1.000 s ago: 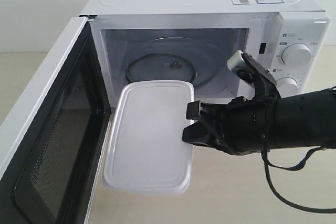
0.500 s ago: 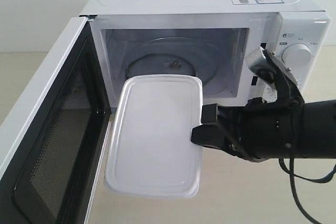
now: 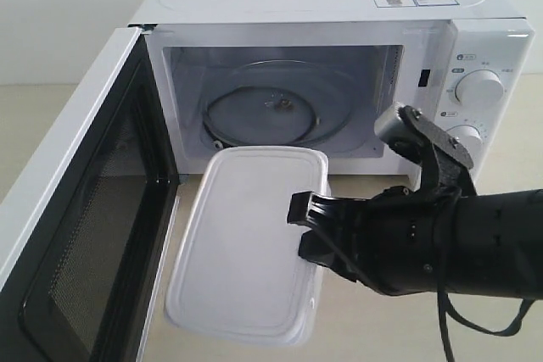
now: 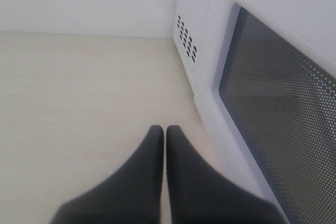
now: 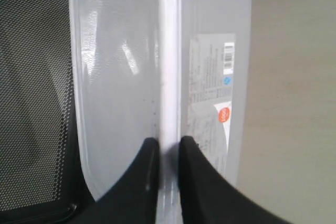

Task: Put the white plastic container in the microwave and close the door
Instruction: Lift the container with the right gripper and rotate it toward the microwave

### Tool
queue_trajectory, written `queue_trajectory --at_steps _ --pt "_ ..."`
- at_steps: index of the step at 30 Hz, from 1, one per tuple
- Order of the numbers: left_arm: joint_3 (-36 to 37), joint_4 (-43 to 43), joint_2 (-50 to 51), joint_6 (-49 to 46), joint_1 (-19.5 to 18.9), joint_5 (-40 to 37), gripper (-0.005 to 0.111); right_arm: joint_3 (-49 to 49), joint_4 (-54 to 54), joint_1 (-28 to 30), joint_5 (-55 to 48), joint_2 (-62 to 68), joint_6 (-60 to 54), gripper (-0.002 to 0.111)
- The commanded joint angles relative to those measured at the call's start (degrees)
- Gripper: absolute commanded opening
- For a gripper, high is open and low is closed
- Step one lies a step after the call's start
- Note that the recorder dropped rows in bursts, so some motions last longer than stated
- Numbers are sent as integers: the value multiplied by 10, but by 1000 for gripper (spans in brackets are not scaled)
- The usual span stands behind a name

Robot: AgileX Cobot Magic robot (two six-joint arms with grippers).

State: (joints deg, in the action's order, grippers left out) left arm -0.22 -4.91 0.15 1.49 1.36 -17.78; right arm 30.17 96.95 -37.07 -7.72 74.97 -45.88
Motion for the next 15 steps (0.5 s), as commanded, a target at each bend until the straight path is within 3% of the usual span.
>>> queue_trajectory --at_steps 1,8,15 --pt "2 -1 -1 7 -1 3 4 8 -157 -31 66 -5 206 0" --pt "2 -1 -1 7 -1 3 4 8 -445 -88 164 -5 552 0" --pt "2 -1 -1 7 -1 3 4 -51 -675 -121 347 14 904 0"
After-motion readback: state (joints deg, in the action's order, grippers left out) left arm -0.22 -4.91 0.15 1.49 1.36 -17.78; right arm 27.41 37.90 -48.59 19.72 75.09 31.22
